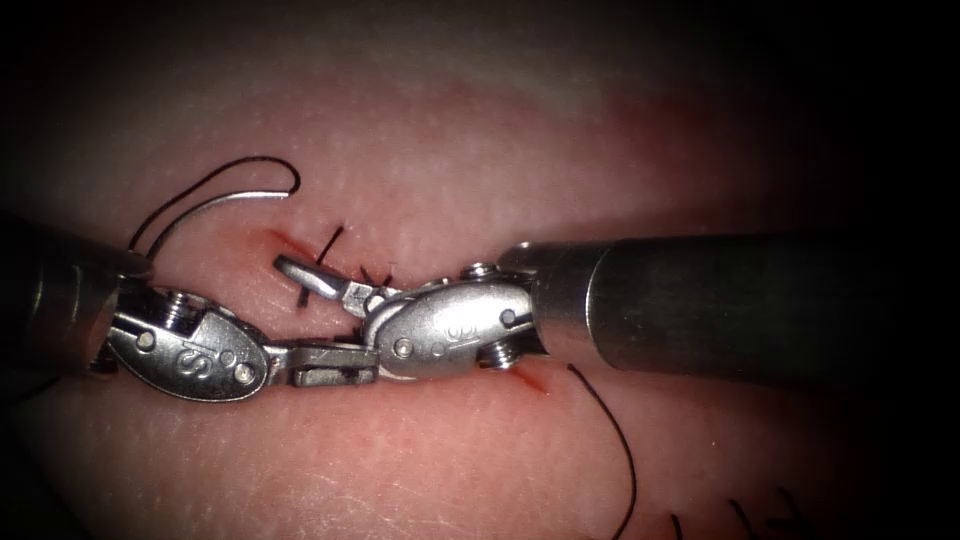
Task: Wound Closure
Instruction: Cut the suture with the right gripper, then drop the suture end from the left gripper
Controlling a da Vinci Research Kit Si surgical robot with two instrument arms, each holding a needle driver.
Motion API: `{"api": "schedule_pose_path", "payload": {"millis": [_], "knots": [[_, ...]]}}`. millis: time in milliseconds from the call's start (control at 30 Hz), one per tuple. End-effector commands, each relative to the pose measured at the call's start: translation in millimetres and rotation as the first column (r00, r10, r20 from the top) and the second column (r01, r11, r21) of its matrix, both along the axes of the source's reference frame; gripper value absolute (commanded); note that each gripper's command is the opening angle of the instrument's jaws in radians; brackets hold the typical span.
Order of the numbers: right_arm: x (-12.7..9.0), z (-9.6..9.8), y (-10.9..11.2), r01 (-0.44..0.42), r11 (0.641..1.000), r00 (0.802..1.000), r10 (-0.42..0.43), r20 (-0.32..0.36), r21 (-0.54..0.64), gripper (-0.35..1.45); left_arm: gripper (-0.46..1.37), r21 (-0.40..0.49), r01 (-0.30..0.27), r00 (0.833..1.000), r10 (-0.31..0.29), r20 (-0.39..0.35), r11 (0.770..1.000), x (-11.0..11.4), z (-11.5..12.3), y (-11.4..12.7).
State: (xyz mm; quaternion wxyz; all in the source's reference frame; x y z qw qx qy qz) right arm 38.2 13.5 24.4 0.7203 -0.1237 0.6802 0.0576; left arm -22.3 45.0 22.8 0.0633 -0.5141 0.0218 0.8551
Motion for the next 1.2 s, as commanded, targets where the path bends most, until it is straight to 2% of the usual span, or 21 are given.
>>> {"api": "schedule_pose_path", "payload": {"millis": [33, 233, 367, 533, 633, 833, 967, 1167, 1200], "knots": [[-0.7, -0.2, 0.1, -0.008, 1.000, 1.000, 0.008, 0.014, 0.001, 1.44, -0.35, -0.002, -0.010, 1.000, 0.010, 0.001, 1.000, 0.0, 0.0, -0.1], [-4.6, -1.2, 0.6, -0.029, 1.000, 0.999, 0.030, 0.036, -0.011, 1.42, -0.35, -0.012, -0.007, 1.000, 0.007, -0.006, 1.000, -1.1, -0.3, -0.6], [-7.4, -1.8, 0.8, -0.046, 0.999, 0.998, 0.046, 0.051, -0.015, 1.37, -0.35, -0.014, -0.008, 1.000, 0.008, -0.003, 1.000, -2.6, -0.8, -1.3], [-10.6, -2.3, 1.1, -0.076, 0.997, 0.993, 0.077, 0.088, -0.016, 1.35, -0.35, -0.003, -0.001, 1.000, 0.001, 0.003, 1.000, -5.3, -1.8, -2.7], [-12.1, -2.4, 1.3, -0.102, 0.995, 0.989, 0.103, 0.102, -0.020, 1.35, -0.35, 0.043, 0.019, 1.000, -0.020, 0.014, 0.999, -7.1, -2.7, -3.8], [-13.2, -2.4, 1.4, -0.121, 0.992, 0.984, 0.123, 0.126, -0.024, 1.34, -0.35, 0.134, 0.059, 0.998, -0.063, 0.030, 0.989, -10.7, -4.3, -5.9], [-13.3, -2.4, 1.4, -0.121, 0.992, 0.984, 0.124, 0.127, -0.025, 1.34, -0.35, 0.166, 0.051, 0.997, -0.061, 0.053, 0.985, -12.8, -4.9, -7.4], [-13.3, -2.3, 1.4, -0.122, 0.992, 0.984, 0.124, 0.127, -0.025, 1.34, -0.35, 0.186, 0.046, 0.996, -0.059, 0.066, 0.982, -13.0, -3.7, -8.0], [-13.3, -2.3, 1.4, -0.122, 0.992, 0.984, 0.124, 0.127, -0.025, 1.34, -0.35, 0.214, 0.056, 0.995, -0.072, 0.068, 0.975, -12.8, -3.2, -8.1]]}}
